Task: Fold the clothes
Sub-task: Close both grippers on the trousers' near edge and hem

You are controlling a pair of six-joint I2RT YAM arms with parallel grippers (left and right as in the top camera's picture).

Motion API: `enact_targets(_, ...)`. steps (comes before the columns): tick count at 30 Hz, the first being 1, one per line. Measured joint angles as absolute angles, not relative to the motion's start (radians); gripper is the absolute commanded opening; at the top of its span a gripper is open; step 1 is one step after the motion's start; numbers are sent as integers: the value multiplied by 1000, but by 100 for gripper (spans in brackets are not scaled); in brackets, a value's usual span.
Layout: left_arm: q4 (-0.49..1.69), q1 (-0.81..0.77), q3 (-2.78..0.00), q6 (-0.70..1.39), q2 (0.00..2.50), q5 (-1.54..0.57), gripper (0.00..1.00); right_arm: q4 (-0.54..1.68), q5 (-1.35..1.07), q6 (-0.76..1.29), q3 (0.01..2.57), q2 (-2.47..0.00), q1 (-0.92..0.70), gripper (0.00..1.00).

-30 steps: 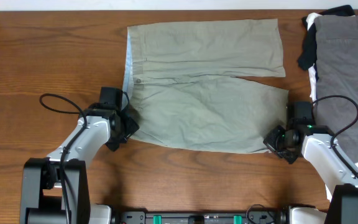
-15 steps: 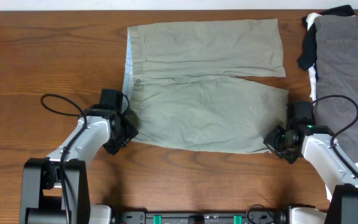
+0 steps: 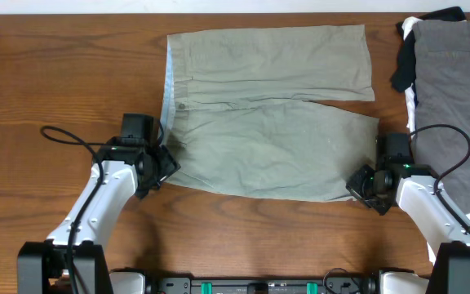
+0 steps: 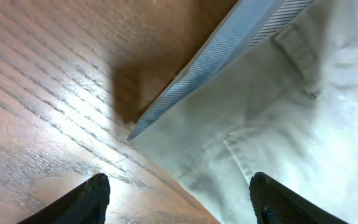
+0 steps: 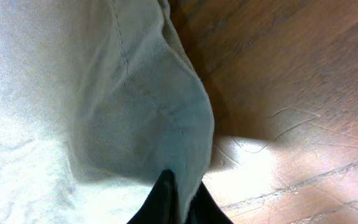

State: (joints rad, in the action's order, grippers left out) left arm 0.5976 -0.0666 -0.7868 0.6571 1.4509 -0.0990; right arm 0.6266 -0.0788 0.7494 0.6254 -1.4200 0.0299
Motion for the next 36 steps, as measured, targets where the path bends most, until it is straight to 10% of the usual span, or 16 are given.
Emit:
enact_targets(26,493,-66,-749,680,1553,-102,74,627,-79,749,625,-1420,30,7)
enact_targets(36,492,-66,-749,680,1568,-98,44,627,-79,749,625,-1420,30,6)
